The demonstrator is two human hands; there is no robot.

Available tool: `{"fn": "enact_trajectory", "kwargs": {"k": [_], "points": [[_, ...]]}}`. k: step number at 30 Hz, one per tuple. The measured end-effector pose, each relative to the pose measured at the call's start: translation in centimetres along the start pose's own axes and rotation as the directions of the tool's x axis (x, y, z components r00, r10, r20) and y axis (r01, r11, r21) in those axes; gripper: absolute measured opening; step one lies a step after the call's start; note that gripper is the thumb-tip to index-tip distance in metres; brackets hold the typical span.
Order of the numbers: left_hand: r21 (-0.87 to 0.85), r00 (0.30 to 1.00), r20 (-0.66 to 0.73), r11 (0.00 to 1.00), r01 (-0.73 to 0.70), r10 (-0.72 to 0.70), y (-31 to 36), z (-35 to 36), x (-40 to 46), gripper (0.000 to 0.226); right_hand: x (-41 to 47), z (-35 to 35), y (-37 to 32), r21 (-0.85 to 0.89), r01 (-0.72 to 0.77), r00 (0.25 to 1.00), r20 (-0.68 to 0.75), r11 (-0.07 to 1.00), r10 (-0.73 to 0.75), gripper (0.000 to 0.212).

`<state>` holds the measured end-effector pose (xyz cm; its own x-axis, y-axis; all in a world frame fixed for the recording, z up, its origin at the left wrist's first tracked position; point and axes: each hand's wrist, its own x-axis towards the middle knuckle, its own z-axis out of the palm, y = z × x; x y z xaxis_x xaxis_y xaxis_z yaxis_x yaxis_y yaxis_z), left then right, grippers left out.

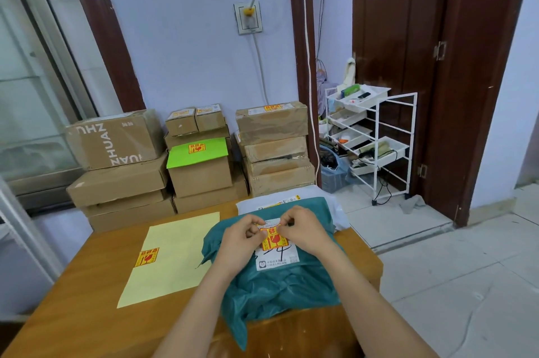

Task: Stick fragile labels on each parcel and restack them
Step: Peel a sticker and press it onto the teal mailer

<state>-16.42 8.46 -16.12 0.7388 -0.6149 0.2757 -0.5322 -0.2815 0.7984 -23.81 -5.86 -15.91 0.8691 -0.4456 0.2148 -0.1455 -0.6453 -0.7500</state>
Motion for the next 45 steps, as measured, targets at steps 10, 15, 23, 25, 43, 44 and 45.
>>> {"fn": "enact_trajectory", "kwargs": {"k": [10,15,23,25,43,44,45], "points": [[0.032,1.000,0.021,0.999,-0.019,0.018,0.1,0.1,-0.1,0.017,-0.1,0.2,0.3,-0.031,0.022,1.000,0.005,0.999,-0.022,0.027],[0.050,0.999,0.036,0.999,-0.019,0.017,0.0,0.2,0.0,0.023,-0.2,0.3,0.4,-0.049,0.044,0.999,0.006,0.998,-0.044,0.027],[0.051,0.999,0.043,0.998,-0.020,0.018,-0.2,0.3,0.1,0.027,-0.6,0.4,0.4,-0.159,0.102,0.995,-0.002,0.982,-0.104,0.013],[0.045,0.999,0.045,0.999,-0.017,0.014,-0.2,0.3,0.1,0.029,-0.7,0.5,0.4,-0.191,0.121,0.992,-0.009,0.974,-0.125,0.011],[0.009,0.991,0.131,1.000,0.015,-0.016,-0.3,-0.2,0.3,0.055,-1.1,-0.9,0.3,-0.184,0.164,0.976,0.171,0.969,-0.133,0.058],[0.012,0.990,0.136,1.000,0.019,-0.021,-0.2,-0.3,0.3,0.056,-1.1,-1.1,0.3,-0.175,0.163,0.974,0.186,0.971,-0.130,0.059],[0.014,0.990,0.142,1.000,0.024,-0.026,-0.2,-0.3,0.3,0.057,-1.0,-1.2,0.3,-0.163,0.160,0.972,0.200,0.974,-0.127,0.059]]}}
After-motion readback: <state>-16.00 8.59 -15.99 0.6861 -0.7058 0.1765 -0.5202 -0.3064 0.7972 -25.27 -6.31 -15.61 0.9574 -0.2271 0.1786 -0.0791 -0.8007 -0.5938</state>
